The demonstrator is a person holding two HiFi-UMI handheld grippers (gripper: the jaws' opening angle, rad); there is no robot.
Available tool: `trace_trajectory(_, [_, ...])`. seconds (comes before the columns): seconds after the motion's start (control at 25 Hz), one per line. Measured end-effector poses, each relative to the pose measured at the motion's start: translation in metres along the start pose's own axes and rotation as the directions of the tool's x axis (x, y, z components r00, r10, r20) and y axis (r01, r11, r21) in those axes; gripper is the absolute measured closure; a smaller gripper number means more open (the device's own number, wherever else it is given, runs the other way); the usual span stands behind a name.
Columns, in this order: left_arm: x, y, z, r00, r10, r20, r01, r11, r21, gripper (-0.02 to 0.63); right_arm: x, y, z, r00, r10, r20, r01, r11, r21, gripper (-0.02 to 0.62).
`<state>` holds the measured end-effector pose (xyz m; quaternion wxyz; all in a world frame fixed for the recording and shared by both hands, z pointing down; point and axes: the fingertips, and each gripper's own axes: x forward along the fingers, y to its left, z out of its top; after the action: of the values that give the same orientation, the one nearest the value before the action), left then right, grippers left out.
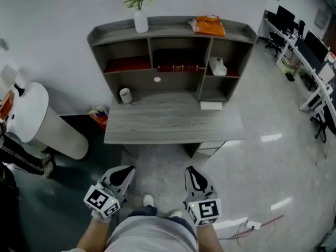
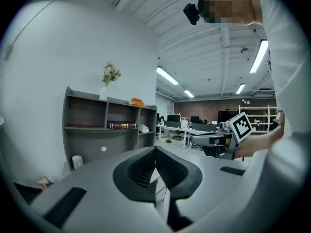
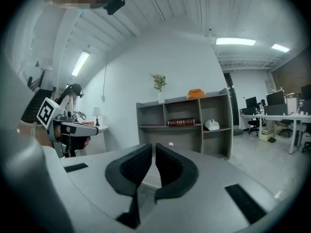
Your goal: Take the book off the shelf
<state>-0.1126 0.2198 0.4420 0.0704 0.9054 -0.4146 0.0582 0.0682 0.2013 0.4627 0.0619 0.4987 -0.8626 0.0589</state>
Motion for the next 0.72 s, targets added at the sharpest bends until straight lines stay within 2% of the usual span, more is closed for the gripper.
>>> trace_trajectory(0.2, [-0.008,0.028,0.001,1.0,0.008,-0.002,-0.008,1.0,0.004,0.59,0.018,0.018,0.006,1.0,-0.007,0.002,0.007,1.0,0.018,0.56])
trace_trajectory(0.52, [-0.01,0.068,0.001,0.999,-0.037,0.014,0.038,0.999,-0.036,0.589,0.049,0.033,0.011,1.0,-0.018,0.006,0.018,0.995,0.099,0.56])
trace_trajectory(0.72, [-0.021,0.098,-0.004,0.998,-0.064,0.002,0.064,0.998,-0.011,0.59,0.075,0.053,0.014,0.999,-0.03,0.019,0.027,0.988,0.155,0.559])
